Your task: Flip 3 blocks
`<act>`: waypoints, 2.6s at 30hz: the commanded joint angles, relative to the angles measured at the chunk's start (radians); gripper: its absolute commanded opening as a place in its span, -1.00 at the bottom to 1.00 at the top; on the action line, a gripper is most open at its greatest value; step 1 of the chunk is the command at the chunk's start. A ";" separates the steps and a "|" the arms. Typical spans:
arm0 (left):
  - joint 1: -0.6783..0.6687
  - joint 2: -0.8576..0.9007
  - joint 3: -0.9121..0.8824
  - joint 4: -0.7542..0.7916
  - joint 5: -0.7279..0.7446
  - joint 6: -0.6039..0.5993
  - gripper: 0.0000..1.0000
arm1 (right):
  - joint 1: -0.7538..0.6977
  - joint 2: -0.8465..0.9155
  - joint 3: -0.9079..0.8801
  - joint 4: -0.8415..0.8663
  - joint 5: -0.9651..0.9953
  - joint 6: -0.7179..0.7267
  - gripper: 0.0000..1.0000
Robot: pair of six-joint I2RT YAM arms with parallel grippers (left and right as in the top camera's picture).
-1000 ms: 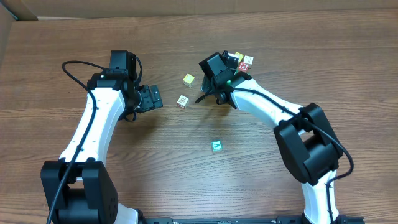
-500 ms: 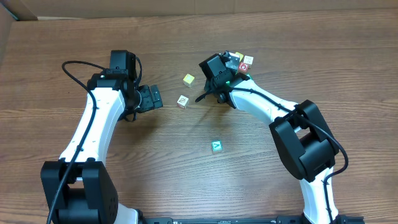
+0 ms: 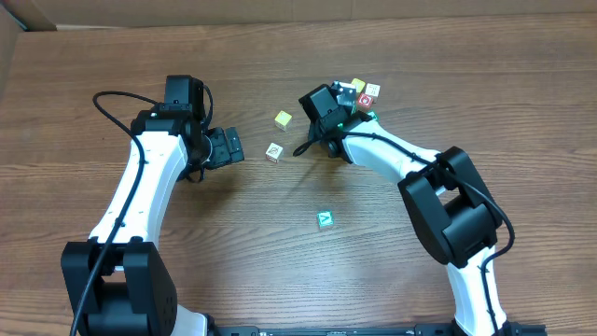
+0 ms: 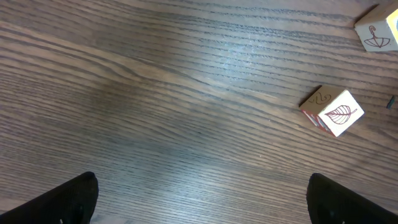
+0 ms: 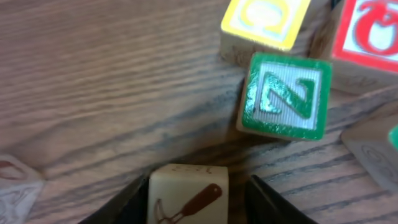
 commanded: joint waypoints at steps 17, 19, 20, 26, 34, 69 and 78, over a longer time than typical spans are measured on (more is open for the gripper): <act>0.000 0.003 0.014 0.001 -0.011 -0.014 1.00 | 0.003 -0.156 0.008 -0.150 -0.126 -0.064 -0.30; 0.000 0.003 0.014 0.001 -0.011 -0.014 0.99 | 0.006 -0.168 0.008 -0.190 -0.195 -0.064 -0.22; 0.000 0.003 0.014 0.001 -0.011 -0.014 1.00 | 0.006 -0.174 0.008 -0.213 -0.224 -0.065 -0.21; 0.000 0.003 0.014 0.001 -0.011 -0.014 1.00 | 0.008 -0.207 0.008 -0.406 -0.367 -0.068 -0.21; 0.000 0.003 0.014 0.001 -0.011 -0.014 1.00 | 0.006 -0.209 0.008 -0.403 -0.212 -0.069 0.67; 0.000 0.003 0.014 0.001 -0.011 -0.014 1.00 | 0.011 -0.139 -0.151 0.023 -0.091 0.431 0.24; 0.000 0.003 0.014 0.001 -0.011 -0.014 1.00 | 0.011 -0.137 -0.151 0.011 -0.090 0.431 0.00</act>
